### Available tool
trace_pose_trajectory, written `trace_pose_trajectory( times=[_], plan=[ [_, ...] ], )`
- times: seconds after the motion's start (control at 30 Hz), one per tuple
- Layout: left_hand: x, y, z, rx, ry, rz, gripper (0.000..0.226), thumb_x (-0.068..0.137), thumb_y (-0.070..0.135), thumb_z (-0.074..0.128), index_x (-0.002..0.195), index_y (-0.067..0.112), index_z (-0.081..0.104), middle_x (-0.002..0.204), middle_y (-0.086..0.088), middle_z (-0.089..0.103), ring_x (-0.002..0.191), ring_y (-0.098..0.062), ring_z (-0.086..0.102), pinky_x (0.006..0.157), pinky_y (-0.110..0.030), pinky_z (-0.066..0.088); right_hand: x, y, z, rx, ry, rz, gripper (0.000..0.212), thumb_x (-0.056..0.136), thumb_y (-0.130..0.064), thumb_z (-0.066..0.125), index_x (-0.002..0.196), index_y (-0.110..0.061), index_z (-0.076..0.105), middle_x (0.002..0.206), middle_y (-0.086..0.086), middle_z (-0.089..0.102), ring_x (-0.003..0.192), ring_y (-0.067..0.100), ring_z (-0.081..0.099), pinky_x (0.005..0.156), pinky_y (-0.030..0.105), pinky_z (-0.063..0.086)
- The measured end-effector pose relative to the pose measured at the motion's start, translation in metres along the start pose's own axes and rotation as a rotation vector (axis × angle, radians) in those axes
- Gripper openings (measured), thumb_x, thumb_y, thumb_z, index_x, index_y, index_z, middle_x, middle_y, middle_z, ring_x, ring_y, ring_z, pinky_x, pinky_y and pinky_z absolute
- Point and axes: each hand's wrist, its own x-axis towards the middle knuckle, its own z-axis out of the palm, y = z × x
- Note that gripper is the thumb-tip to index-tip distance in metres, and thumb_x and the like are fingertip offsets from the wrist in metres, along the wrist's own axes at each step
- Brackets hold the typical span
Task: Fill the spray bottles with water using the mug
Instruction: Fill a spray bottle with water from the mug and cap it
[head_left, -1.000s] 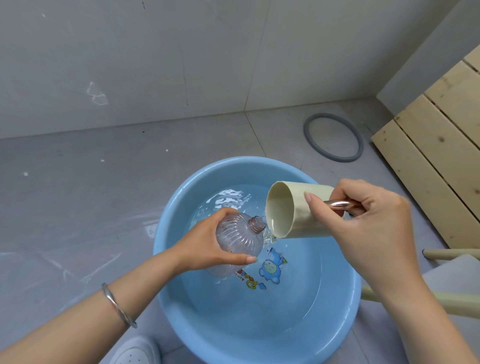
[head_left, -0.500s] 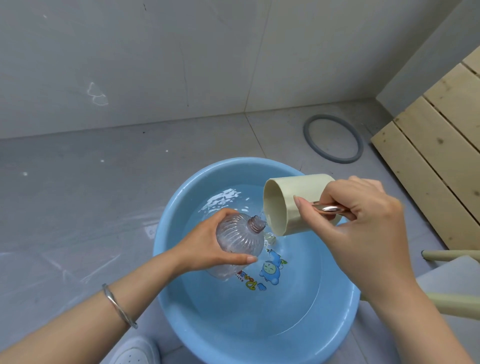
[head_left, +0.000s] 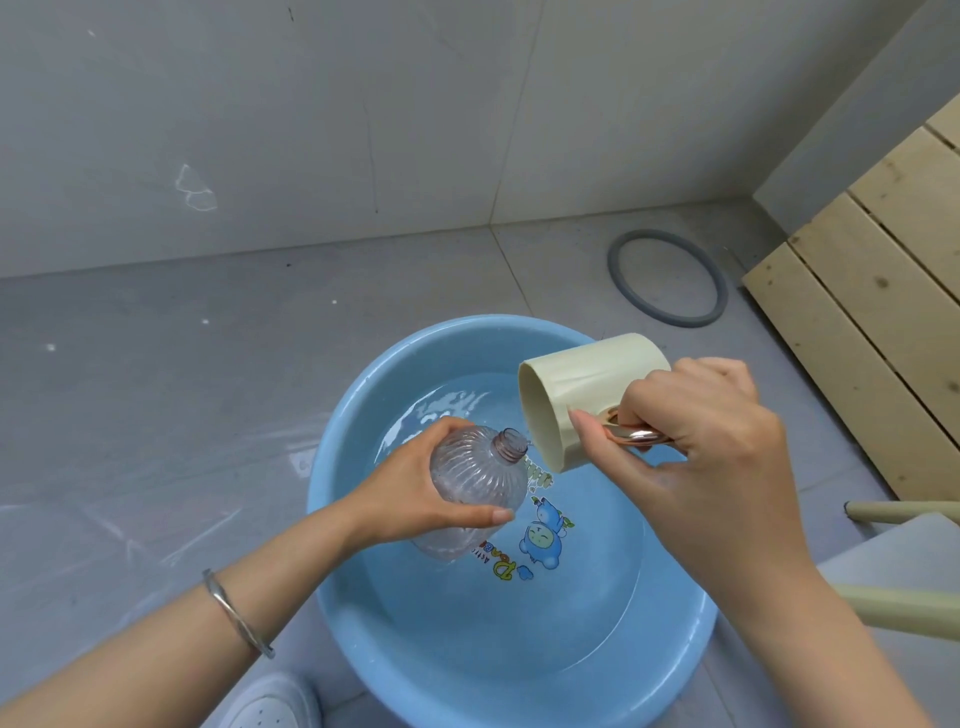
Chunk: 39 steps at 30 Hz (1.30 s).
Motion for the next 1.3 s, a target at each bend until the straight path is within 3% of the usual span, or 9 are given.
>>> trace_pose_trajectory(
  times=[0.1, 0.27, 0.4, 0.53, 0.8, 0.97, 1.07, 1.2, 1.3],
  plan=[
    [-0.001, 0.000, 0.000, -0.027, -0.005, -0.003, 0.086, 0.042, 0.069, 0.084, 0.117, 0.044, 0.050, 0.113, 0.026, 0.062, 0.105, 0.008, 0.059, 0.095, -0.018, 0.045, -0.002, 0.001, 0.001, 0.028, -0.019, 0.073, 0.039, 0.077, -0.023, 0.071, 0.056, -0.016, 0.039, 0.055, -0.013, 0.029, 0.062, 0.011, 0.025, 0.067, 0.023, 0.027],
    [-0.001, -0.003, -0.002, -0.030, 0.011, -0.009, 0.087, 0.042, 0.069, 0.083, 0.118, 0.044, 0.050, 0.113, 0.026, 0.062, 0.105, 0.007, 0.059, 0.094, -0.019, 0.046, -0.006, 0.025, 0.002, 0.348, -0.032, 0.661, 0.046, 0.079, -0.031, 0.075, 0.055, -0.002, 0.048, 0.047, -0.004, 0.037, 0.050, 0.010, 0.030, 0.046, 0.015, 0.023],
    [-0.002, -0.007, -0.004, -0.036, 0.016, -0.016, 0.090, 0.043, 0.069, 0.083, 0.122, 0.040, 0.050, 0.117, 0.024, 0.062, 0.108, 0.007, 0.058, 0.097, -0.020, 0.044, -0.029, 0.056, 0.024, 0.413, -0.253, 0.891, 0.043, 0.086, -0.035, 0.065, 0.061, -0.005, 0.049, 0.045, -0.010, 0.037, 0.043, 0.007, 0.029, 0.042, 0.015, 0.023],
    [-0.003, -0.008, -0.004, -0.044, 0.022, -0.024, 0.092, 0.041, 0.068, 0.083, 0.122, 0.039, 0.050, 0.117, 0.023, 0.062, 0.106, 0.008, 0.059, 0.093, -0.014, 0.042, -0.064, 0.071, 0.053, 0.249, -0.457, 0.831, 0.036, 0.090, -0.033, 0.061, 0.063, -0.010, 0.051, 0.048, -0.007, 0.035, 0.046, 0.008, 0.031, 0.045, 0.020, 0.022],
    [-0.001, -0.010, -0.002, -0.037, 0.026, -0.020, 0.089, 0.042, 0.067, 0.084, 0.120, 0.039, 0.052, 0.114, 0.023, 0.064, 0.105, 0.006, 0.060, 0.094, -0.017, 0.043, -0.088, 0.078, 0.076, 0.154, -0.497, 0.703, 0.032, 0.090, -0.037, 0.060, 0.063, -0.021, 0.055, 0.056, -0.009, 0.052, 0.074, 0.028, 0.052, 0.065, 0.028, 0.030],
    [-0.002, -0.012, -0.002, -0.027, 0.025, -0.030, 0.089, 0.042, 0.068, 0.084, 0.119, 0.041, 0.052, 0.113, 0.022, 0.064, 0.104, 0.003, 0.061, 0.092, -0.019, 0.046, -0.093, 0.073, 0.084, 0.176, -0.504, 0.663, 0.038, 0.091, -0.033, 0.059, 0.057, -0.020, 0.047, 0.052, -0.007, 0.045, 0.064, 0.024, 0.048, 0.056, 0.019, 0.030],
    [-0.003, -0.010, -0.001, -0.047, 0.024, -0.021, 0.086, 0.042, 0.065, 0.084, 0.118, 0.040, 0.052, 0.110, 0.026, 0.064, 0.102, 0.006, 0.061, 0.086, -0.009, 0.043, -0.097, 0.072, 0.087, 0.190, -0.509, 0.681, 0.040, 0.091, -0.032, 0.059, 0.056, -0.020, 0.045, 0.050, -0.008, 0.042, 0.060, 0.016, 0.044, 0.053, 0.015, 0.028],
    [-0.003, -0.009, -0.001, -0.058, 0.026, -0.024, 0.093, 0.041, 0.065, 0.083, 0.124, 0.040, 0.050, 0.116, 0.024, 0.062, 0.104, 0.010, 0.058, 0.083, -0.002, 0.041, -0.100, 0.072, 0.086, 0.286, -0.483, 0.770, 0.038, 0.090, -0.029, 0.061, 0.060, -0.010, 0.050, 0.052, -0.006, 0.042, 0.055, 0.010, 0.039, 0.052, 0.019, 0.028],
    [-0.002, -0.010, -0.002, -0.056, 0.033, -0.033, 0.095, 0.040, 0.067, 0.083, 0.124, 0.036, 0.052, 0.116, 0.021, 0.064, 0.104, 0.008, 0.060, 0.088, -0.011, 0.042, -0.101, 0.077, 0.079, 0.385, -0.407, 0.894, 0.039, 0.089, -0.029, 0.063, 0.064, -0.001, 0.053, 0.056, -0.001, 0.043, 0.053, 0.008, 0.033, 0.052, 0.023, 0.025]
  ],
)
